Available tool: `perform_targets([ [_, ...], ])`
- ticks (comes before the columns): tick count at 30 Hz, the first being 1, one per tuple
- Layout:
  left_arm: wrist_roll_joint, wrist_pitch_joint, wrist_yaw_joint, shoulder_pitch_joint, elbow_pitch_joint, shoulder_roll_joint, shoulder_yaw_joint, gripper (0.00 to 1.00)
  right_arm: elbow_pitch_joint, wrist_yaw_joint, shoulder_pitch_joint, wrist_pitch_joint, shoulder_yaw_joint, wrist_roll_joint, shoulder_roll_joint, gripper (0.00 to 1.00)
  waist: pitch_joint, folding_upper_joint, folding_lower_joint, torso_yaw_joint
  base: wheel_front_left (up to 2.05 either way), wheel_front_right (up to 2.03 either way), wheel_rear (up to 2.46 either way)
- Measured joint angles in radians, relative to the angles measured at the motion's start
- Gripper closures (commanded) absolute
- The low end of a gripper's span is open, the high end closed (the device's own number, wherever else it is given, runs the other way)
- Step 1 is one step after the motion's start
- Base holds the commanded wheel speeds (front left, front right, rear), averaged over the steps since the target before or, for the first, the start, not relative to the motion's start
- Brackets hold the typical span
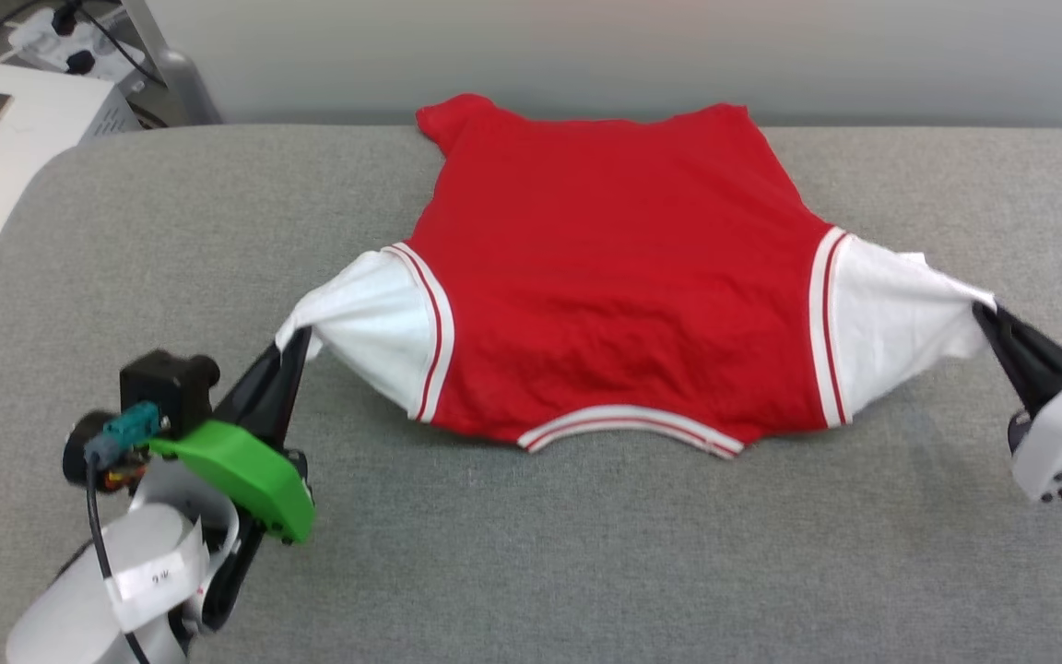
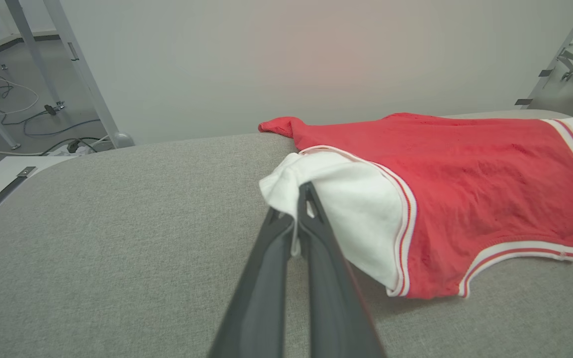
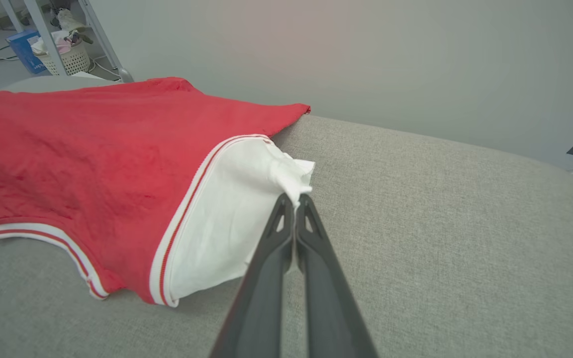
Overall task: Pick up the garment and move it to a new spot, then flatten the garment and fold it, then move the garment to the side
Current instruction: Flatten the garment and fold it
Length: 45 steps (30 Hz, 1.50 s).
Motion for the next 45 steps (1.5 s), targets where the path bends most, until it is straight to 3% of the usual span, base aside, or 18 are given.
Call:
perform_targets([
  [8,-0.052,0.018,0.071,0.21,-0.093,0.046,-0.014,1.0,-0.099,0.0,0.314,0.049,-0.151,0.001,0.002,1.0,-0.093,0.0,0.0,0.018,0.0,0.0,0.0],
  [17,-0.082,0.017,0.139,0.375,-0.128,0.058,-0.02,1.0,-0.192,0.0,0.631,0.161,-0.349,-0.039,0.063,1.0,-0.125,0.0,0.0,0.048,0.0,0.0,0.0],
  [23,-0.087,0.011,0.149,0.421,-0.119,0.053,-0.029,1.0,-0.258,0.0,0.775,0.266,-0.445,-0.067,0.121,1.0,-0.113,0.0,0.0,0.059,0.0,0.0,0.0],
  [29,-0.077,0.007,0.146,0.412,-0.099,0.03,-0.041,1.0,-0.311,0.0,0.79,0.324,-0.522,-0.139,0.164,1.0,-0.093,0.0,0.0,0.066,0.0,0.0,0.0],
  [30,-0.072,0.007,0.144,0.408,-0.095,0.028,-0.043,1.0,-0.321,0.0,0.788,0.335,-0.53,-0.152,0.17,0.9,-0.088,0.0,0.0,0.066,0.0,0.0,0.0],
  [32,-0.068,0.007,0.141,0.398,-0.09,0.023,-0.044,1.0,-0.338,0.0,0.776,0.359,-0.54,-0.171,0.177,0.0,-0.081,0.0,0.0,0.066,0.0,0.0,0.0],
  [38,-0.043,0.001,0.135,0.345,-0.092,-0.005,-0.048,1.0,-0.416,0.0,0.663,0.393,-0.594,-0.207,0.168,0.0,-0.051,0.0,0.0001,0.07,0.0,0.0,0.0],
  [45,0.025,-0.005,0.135,0.262,-0.132,-0.036,-0.038,1.0,-0.5,0.0,0.349,0.432,-0.673,-0.281,0.078,0.0,0.022,0.0,0.0001,0.093,0.0,0.0,0.0],
])
